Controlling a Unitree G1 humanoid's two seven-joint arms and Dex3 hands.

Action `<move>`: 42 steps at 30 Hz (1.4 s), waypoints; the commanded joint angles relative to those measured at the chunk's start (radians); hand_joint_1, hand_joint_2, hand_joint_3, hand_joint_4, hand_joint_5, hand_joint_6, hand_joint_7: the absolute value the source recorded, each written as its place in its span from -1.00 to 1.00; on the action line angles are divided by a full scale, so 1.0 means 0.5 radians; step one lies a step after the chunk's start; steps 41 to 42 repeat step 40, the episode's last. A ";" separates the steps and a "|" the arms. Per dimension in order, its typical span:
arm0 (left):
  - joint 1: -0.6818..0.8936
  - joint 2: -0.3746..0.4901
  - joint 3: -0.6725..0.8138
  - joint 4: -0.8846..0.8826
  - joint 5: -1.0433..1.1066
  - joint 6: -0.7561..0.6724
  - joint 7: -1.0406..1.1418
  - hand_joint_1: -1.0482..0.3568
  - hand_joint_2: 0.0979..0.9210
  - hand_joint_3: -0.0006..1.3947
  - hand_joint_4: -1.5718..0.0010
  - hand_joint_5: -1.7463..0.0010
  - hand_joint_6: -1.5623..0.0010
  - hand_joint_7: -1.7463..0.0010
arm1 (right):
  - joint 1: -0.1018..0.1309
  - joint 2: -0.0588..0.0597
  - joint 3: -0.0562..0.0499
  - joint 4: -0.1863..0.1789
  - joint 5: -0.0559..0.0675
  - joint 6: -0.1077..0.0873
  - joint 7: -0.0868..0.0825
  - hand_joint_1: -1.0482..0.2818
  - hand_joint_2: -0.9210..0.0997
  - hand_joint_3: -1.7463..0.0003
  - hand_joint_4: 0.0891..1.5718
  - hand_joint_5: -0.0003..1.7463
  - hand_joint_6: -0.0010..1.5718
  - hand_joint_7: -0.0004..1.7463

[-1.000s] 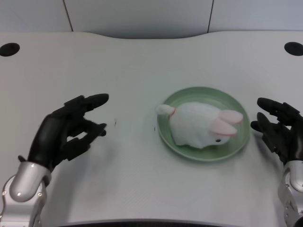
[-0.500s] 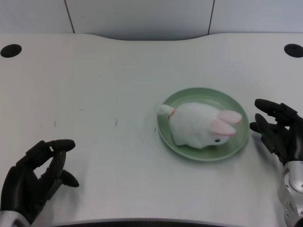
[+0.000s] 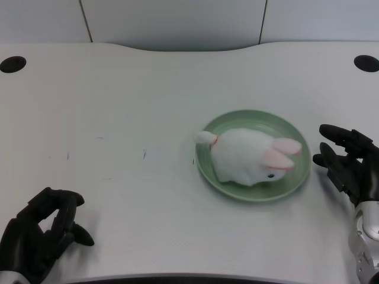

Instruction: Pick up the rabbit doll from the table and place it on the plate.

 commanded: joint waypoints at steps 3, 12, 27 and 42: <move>-0.072 0.004 0.033 0.083 0.017 -0.034 -0.030 -0.32 1.00 -0.19 0.02 -1.00 0.46 -0.90 | -0.035 -0.049 -0.014 0.021 0.015 0.017 0.024 0.12 -1.00 0.71 -0.22 -0.01 0.01 -0.55; -0.096 -0.015 0.061 0.186 0.037 -0.130 -0.063 -0.36 1.00 -0.28 0.00 -1.00 0.37 -0.81 | -0.052 -0.054 -0.038 0.079 0.030 0.028 0.020 0.16 -1.00 0.77 -0.20 -0.03 0.01 -0.54; -0.168 -0.030 0.141 0.317 -0.020 -0.162 -0.183 -0.40 1.00 -0.26 -0.05 -1.00 0.25 -0.72 | -0.066 -0.063 -0.096 0.165 0.055 -0.033 0.072 0.16 -1.00 0.75 -0.07 -0.21 0.09 -0.64; -0.183 -0.043 0.147 0.337 -0.005 -0.180 -0.179 -0.42 1.00 -0.27 -0.08 -1.00 0.21 -0.71 | -0.081 -0.058 -0.108 0.168 0.063 -0.011 0.043 0.15 -1.00 0.81 -0.05 -0.22 0.11 -0.67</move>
